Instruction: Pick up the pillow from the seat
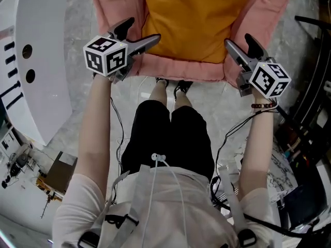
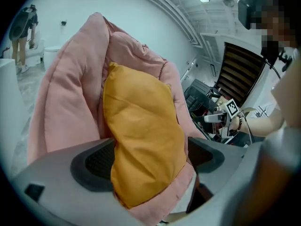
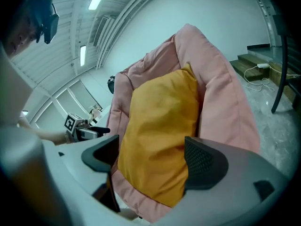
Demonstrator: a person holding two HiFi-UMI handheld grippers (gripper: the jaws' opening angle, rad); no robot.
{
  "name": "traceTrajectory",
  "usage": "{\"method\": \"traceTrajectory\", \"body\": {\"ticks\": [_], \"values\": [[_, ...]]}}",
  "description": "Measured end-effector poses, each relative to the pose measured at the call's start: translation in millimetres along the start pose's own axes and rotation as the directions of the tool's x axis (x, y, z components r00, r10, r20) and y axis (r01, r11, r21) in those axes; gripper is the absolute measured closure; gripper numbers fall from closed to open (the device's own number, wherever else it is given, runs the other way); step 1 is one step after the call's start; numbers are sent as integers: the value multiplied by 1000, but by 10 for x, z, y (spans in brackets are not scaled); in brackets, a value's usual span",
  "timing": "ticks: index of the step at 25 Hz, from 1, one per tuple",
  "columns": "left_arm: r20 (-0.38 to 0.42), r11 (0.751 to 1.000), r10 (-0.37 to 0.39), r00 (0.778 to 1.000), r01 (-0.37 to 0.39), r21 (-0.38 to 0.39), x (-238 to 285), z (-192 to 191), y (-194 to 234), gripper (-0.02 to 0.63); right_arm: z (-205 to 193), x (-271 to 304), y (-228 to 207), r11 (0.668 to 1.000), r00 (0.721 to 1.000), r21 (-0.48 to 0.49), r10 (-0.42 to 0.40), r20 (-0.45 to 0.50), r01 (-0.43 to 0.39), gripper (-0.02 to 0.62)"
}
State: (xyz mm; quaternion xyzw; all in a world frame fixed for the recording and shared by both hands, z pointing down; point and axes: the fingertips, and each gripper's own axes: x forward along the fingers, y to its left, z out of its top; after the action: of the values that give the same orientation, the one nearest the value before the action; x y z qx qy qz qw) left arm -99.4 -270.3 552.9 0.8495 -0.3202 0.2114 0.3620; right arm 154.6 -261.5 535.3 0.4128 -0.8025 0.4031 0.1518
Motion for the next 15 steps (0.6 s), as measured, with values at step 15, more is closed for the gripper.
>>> {"method": "traceTrajectory", "body": {"ticks": [15], "values": [[-214, 999, -46, 976, 41, -28, 711, -434, 366, 97, -556, 750, -404, 996, 959, -87, -14, -284, -12, 183]]}}
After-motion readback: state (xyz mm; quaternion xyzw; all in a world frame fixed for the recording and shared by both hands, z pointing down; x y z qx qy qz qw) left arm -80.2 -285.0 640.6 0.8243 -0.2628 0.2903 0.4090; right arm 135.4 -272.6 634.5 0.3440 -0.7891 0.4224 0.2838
